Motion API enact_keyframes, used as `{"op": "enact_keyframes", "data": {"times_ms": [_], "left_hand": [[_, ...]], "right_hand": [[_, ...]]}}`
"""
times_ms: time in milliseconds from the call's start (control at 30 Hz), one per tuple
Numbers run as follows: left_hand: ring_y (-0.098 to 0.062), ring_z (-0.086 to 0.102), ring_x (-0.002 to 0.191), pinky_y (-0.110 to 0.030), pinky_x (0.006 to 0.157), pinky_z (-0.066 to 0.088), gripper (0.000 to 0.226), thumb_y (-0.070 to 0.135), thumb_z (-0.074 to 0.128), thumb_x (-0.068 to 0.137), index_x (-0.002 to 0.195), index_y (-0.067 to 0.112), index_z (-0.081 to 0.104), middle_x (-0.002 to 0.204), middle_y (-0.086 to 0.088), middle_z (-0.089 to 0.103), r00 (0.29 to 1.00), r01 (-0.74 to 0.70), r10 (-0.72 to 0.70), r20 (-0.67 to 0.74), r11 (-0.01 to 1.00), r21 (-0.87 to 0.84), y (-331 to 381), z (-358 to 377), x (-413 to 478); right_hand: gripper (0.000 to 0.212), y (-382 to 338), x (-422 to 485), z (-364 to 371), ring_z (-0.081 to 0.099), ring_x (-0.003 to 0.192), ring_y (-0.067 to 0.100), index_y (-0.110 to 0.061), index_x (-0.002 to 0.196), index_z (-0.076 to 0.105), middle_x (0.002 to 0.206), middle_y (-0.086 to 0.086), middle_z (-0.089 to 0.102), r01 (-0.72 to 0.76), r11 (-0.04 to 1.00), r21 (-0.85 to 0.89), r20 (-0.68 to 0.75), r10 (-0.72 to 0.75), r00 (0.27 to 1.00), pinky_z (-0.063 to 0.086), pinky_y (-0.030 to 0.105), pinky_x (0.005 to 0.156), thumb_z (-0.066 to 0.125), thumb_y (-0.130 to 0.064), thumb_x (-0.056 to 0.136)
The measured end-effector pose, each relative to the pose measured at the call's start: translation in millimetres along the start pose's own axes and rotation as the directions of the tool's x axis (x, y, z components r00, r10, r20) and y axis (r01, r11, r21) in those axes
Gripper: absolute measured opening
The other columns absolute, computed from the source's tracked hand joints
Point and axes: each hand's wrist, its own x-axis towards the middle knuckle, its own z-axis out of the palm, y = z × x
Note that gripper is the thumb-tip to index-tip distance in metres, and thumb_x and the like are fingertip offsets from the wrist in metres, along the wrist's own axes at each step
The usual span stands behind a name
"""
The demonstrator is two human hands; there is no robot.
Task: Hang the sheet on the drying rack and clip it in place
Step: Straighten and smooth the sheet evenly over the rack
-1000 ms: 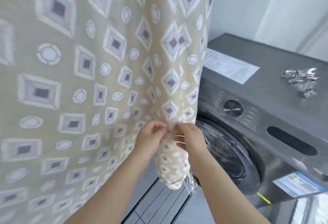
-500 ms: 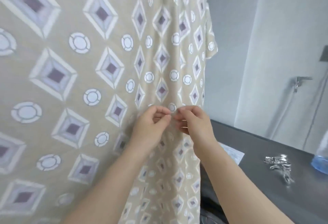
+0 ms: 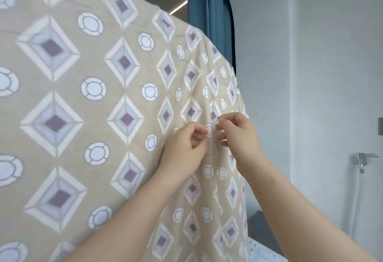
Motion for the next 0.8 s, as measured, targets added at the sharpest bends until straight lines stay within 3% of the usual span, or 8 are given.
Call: {"op": "enact_keyframes", "data": {"times_ms": [133,333,467,600,733,800], "left_hand": [[0.003,0.056,0.064,-0.014,0.070,0.044,0.028,0.015,0.062,0.085,0.078,0.040,0.051,0.085,0.012,0.062,0.989,-0.042,0.060,-0.134,0.991,0.129,0.4,11.6,26.0],[-0.002,0.056,0.074,-0.021,0.076,0.045,0.014,0.015,0.060,0.084,0.091,0.028,0.059,0.082,0.016,0.057,0.937,-0.102,0.208,-0.282,0.932,0.349,18.6,23.3,71.0],[-0.008,0.057,0.082,-0.029,0.080,0.047,0.014,0.019,0.057,0.083,0.094,0.025,0.062,0.090,0.013,0.057,0.888,-0.132,0.331,-0.318,0.848,0.514,25.2,27.6,97.3],[-0.020,0.055,0.099,-0.022,0.088,0.034,0.028,0.026,0.042,0.080,0.092,0.019,0.065,0.097,0.009,0.060,0.804,-0.191,0.542,-0.246,0.627,0.755,34.5,16.3,119.0],[-0.020,0.051,0.117,-0.032,0.097,0.027,0.033,0.018,0.037,0.078,0.093,0.020,0.066,0.104,0.005,0.064,0.743,-0.146,0.649,-0.163,0.395,0.907,58.0,-1.7,145.4],[-0.018,0.042,0.130,-0.037,0.108,0.015,0.036,0.011,0.039,0.080,0.103,0.021,0.064,0.114,0.005,0.061,0.775,-0.083,0.616,-0.140,0.319,0.944,69.7,-8.9,156.9]], "right_hand": [[0.019,-3.1,43.6,-4.6,0.052,0.062,0.015,-0.022,0.075,0.055,0.068,-0.010,0.060,0.102,0.994,-0.032,0.072,-0.100,0.992,0.042,0.026,0.058,0.051,-0.007,0.086],[0.013,-1.3,103.9,-19.0,0.053,0.089,0.013,-0.025,0.091,0.056,0.095,-0.008,0.056,0.246,0.964,-0.105,0.125,-0.233,0.965,0.042,0.029,0.075,0.048,-0.014,0.089],[0.027,-9.4,142.9,-18.7,0.040,0.120,0.015,-0.030,0.115,0.052,0.127,-0.008,0.041,0.383,0.909,-0.164,0.097,-0.372,0.923,0.034,0.034,0.103,0.046,-0.020,0.090],[0.043,-27.2,171.2,-8.1,0.028,0.130,0.018,-0.035,0.134,0.040,0.143,-0.008,0.033,0.394,0.893,-0.219,0.155,-0.367,0.917,0.021,0.035,0.109,0.040,-0.023,0.093],[0.046,-28.3,193.6,5.0,0.039,0.127,0.021,-0.040,0.131,0.043,0.117,-0.013,0.044,0.230,0.973,0.001,0.181,-0.227,0.957,0.032,0.046,0.108,0.035,-0.019,0.091],[0.049,-25.1,199.6,6.9,0.041,0.125,0.024,-0.043,0.130,0.043,0.118,-0.015,0.046,0.165,0.986,0.034,0.154,-0.168,0.974,0.035,0.048,0.106,0.033,-0.018,0.088]]}}
